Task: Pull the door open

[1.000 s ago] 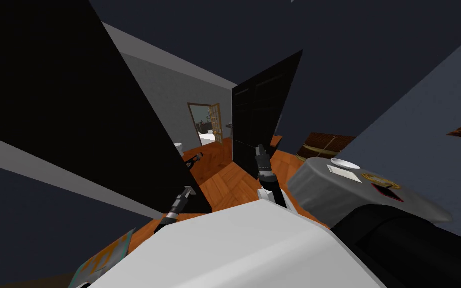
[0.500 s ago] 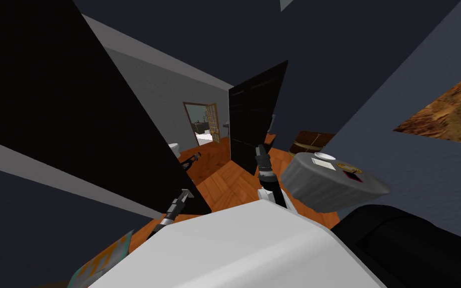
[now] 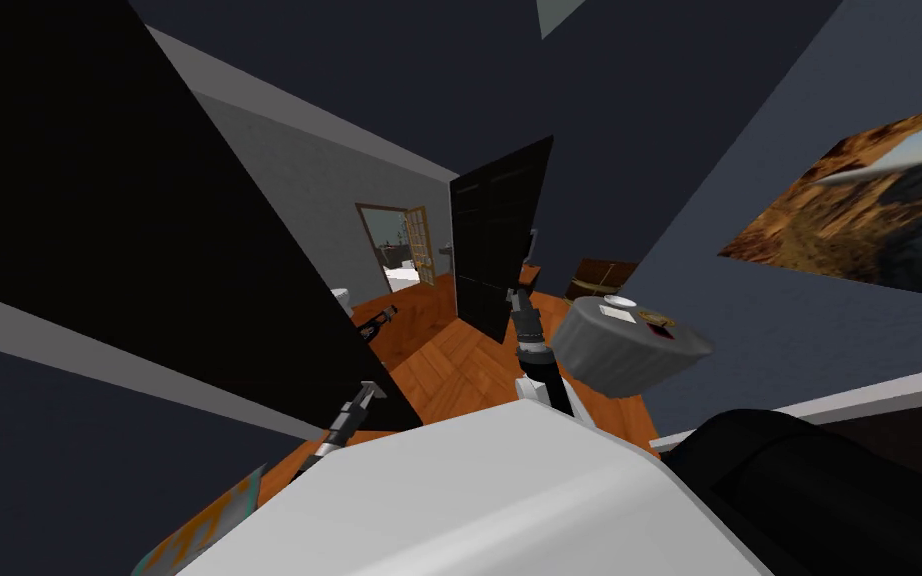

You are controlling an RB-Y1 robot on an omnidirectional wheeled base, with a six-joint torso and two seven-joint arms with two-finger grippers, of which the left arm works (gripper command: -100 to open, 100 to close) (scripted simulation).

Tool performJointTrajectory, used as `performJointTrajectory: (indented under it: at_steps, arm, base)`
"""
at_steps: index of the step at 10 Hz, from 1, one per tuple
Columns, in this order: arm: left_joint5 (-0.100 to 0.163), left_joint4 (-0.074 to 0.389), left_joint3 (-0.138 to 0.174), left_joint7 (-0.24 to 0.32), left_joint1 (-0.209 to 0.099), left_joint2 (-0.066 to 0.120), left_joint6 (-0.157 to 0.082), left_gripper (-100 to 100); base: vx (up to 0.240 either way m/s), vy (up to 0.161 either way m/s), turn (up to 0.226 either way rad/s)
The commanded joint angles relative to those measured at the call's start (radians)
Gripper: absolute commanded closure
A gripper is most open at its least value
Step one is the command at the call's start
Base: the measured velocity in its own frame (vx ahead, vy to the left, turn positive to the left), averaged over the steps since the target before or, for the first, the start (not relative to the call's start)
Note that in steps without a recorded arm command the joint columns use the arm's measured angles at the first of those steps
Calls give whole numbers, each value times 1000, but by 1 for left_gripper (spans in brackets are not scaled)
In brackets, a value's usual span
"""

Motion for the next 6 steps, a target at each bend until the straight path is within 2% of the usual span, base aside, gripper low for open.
performJointTrajectory:
  at_steps: [1,6]
  arm:
    - [2,27,-8,5,1,2,-26,100]
    - [13,53,-26,13,18,17,-81,100]
  base:
    - [-180,93,-143]
    - [-185,95,-159]
